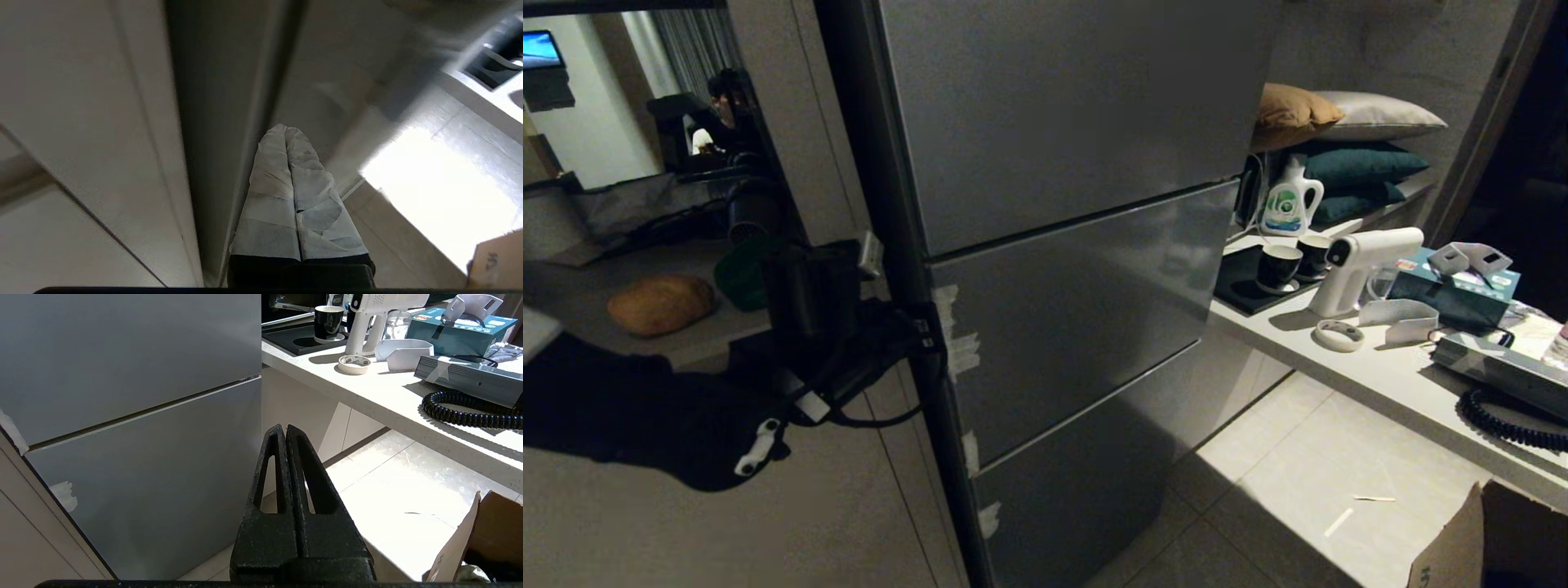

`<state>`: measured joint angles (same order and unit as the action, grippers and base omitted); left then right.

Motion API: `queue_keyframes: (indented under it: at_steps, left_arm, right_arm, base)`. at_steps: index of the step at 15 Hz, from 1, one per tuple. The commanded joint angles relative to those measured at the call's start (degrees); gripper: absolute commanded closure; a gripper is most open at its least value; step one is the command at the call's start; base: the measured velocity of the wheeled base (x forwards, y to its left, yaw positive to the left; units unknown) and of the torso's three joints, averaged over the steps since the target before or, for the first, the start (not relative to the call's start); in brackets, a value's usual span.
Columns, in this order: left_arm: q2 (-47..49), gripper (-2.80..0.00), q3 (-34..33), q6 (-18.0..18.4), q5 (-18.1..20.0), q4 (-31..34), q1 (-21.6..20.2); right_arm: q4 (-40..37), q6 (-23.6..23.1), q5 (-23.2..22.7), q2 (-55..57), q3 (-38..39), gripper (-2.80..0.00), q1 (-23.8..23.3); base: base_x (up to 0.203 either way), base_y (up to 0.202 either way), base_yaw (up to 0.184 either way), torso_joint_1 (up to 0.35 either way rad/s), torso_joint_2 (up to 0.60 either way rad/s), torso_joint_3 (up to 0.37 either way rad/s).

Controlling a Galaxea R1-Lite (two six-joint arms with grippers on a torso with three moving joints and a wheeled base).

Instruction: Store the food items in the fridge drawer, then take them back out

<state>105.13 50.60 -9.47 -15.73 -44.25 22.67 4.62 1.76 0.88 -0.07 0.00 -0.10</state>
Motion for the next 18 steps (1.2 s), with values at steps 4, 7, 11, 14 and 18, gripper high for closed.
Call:
queue_keyframes:
  at_steps: [4,7,11,14,18]
  left_arm:
    - [1.9,0.0,0.4,-0.3,0.3,-0.5,-0.5]
    - [2.7,0.0,0.3,-0.3,2.7,-2.6,-0.4]
    - [2.5,0.0,-1.3,-1.1,5.3,-4.7,1.0]
    - [1.8,0.0,-4.2,-0.9,8.9,-7.5,3.3]
    - [0.6,0.0,-6.8,-0.9,12.5,-8.3,6.1]
  right_arm:
    - [0.0,0.0,0.0,0.1,1.8,0.0,0.0]
    - [0.0,0.0,0.0,0.1,1.8,0.0,0.0]
    - [0.0,0.0,0.0,0.1,1.8,0.0,0.0]
    - [0.0,0.0,0.0,0.1,1.8,0.0,0.0]
    - [0.0,0.0,0.0,0.1,1.8,0.0,0.0]
  base:
    - [0.0,0.0,0.0,0.0,0.0,0.0]
    - [0.0,0.0,0.0,0.0,0.0,0.0]
    - [0.0,0.0,0.0,0.0,0.0,0.0]
    - [0.0,0.0,0.0,0.0,0.0,0.0]
    - [0.0,0.0,0.0,0.0,0.0,0.0]
